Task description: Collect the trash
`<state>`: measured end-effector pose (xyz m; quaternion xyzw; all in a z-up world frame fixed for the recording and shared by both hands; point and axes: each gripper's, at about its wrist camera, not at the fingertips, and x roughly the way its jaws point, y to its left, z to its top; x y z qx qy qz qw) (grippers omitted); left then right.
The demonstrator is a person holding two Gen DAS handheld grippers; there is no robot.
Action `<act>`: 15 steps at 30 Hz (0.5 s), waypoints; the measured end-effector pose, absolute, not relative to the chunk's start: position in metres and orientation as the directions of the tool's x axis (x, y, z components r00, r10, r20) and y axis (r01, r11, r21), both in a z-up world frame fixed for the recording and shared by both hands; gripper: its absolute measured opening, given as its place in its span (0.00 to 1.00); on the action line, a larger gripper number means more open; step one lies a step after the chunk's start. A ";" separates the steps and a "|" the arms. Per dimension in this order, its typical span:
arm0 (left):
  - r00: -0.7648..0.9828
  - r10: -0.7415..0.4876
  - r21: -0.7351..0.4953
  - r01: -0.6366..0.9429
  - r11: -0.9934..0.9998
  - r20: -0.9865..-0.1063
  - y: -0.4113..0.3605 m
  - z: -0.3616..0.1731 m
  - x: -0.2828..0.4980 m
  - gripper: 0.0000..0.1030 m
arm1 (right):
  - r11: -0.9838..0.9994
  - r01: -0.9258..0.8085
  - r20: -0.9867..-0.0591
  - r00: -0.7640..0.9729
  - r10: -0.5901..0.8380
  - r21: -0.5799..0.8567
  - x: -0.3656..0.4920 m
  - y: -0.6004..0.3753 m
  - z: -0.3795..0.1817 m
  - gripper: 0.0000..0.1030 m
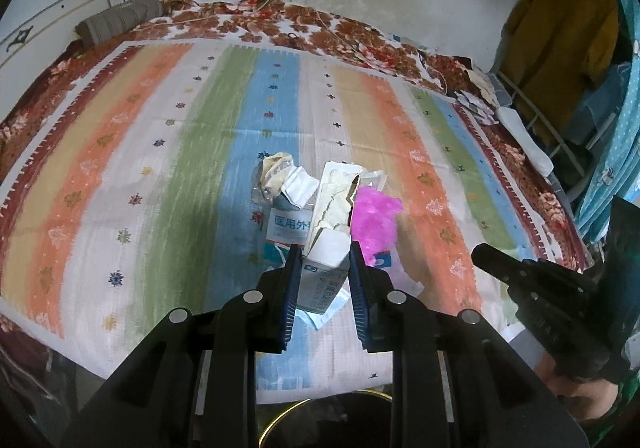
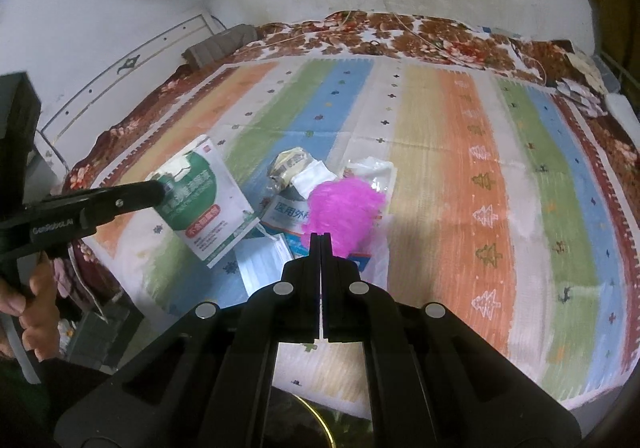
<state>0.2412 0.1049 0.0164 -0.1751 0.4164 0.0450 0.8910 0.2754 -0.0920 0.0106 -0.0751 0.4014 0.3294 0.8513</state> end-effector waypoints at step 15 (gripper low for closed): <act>0.631 -0.073 -0.273 -0.226 0.935 -0.773 0.105 0.009 0.250 0.22 | 0.785 -0.570 -0.771 0.377 0.513 0.243 0.301 -0.082 -0.023 0.17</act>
